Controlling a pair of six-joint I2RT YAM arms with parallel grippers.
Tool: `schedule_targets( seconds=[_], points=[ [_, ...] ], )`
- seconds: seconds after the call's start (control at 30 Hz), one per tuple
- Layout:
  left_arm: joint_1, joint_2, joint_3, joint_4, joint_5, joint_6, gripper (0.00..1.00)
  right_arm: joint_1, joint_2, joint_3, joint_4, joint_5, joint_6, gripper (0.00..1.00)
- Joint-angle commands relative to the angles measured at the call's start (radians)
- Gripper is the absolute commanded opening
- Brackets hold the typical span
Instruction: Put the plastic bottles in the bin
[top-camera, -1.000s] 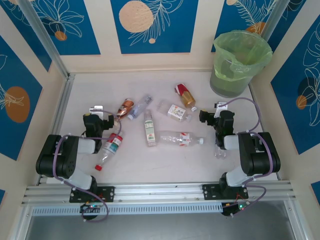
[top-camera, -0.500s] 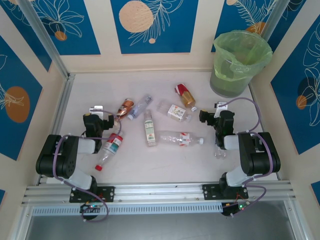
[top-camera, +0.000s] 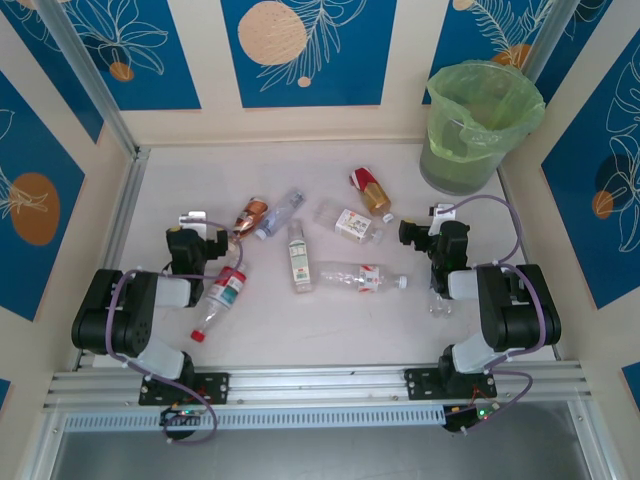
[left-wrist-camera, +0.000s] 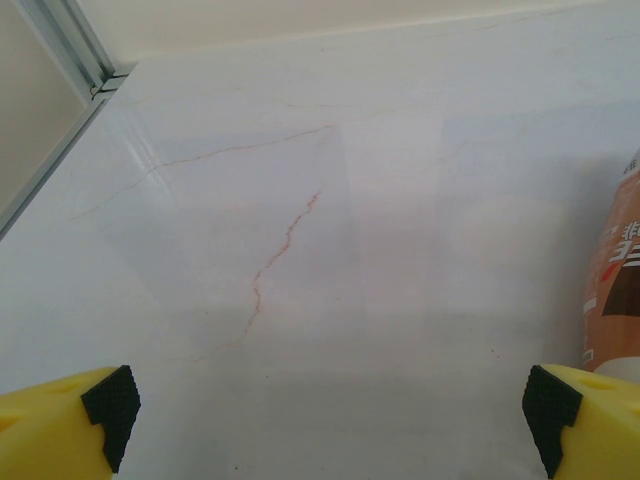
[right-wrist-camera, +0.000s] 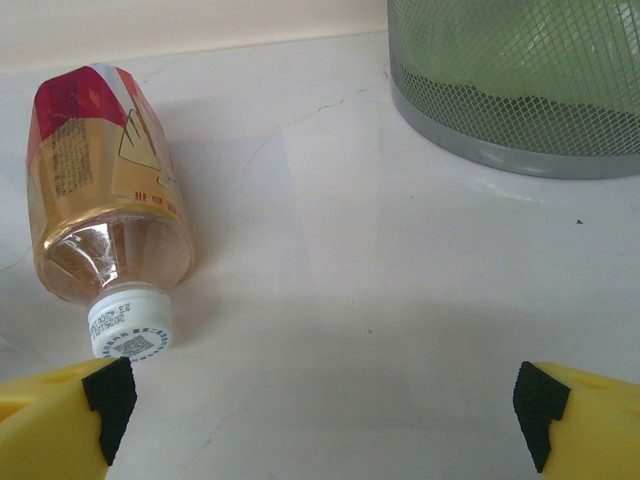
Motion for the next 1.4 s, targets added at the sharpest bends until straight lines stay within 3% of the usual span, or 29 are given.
schedule_targets(
  seconds=[0.0,0.17,0.37,0.47,0.53,0.67,0.8,1.03,1.2,1.37],
  points=[
    [-0.009,-0.006,-0.008,0.028,0.004,-0.009,1.0,-0.006,-0.003,-0.011,0.043,-0.005,0.003,0.99],
    [-0.008,-0.036,0.014,-0.031,0.022,-0.002,1.0,0.0,-0.059,0.001,-0.018,0.022,0.008,0.99],
    [-0.009,-0.163,0.106,-0.29,-0.012,-0.009,1.0,-0.001,-0.182,0.021,-0.148,0.028,0.006,0.99],
    [-0.009,-0.225,0.147,-0.411,-0.083,-0.048,1.0,-0.001,-0.24,0.051,-0.247,0.03,0.026,0.99],
    [-0.008,-0.272,0.207,-0.579,-0.137,-0.125,1.0,0.0,-0.286,0.073,-0.322,0.019,0.062,0.99],
    [-0.009,-0.362,0.395,-1.113,-0.23,-0.433,1.0,0.002,-0.375,0.12,-0.506,0.009,0.15,1.0],
    [-0.018,-0.415,0.505,-1.485,-0.107,-0.579,1.0,0.0,-0.454,0.126,-0.622,0.004,0.241,0.99],
    [-0.154,-0.562,0.448,-1.656,0.105,-0.607,1.0,-0.001,-0.516,0.125,-0.707,0.026,0.302,0.99],
    [-0.284,-0.558,0.403,-1.767,0.075,-0.682,1.0,-0.002,-0.515,0.145,-0.731,0.059,0.317,0.99],
    [-0.329,-0.582,0.312,-1.779,0.085,-0.717,1.0,0.0,-0.515,0.154,-0.755,0.096,0.321,0.99]
  ],
)
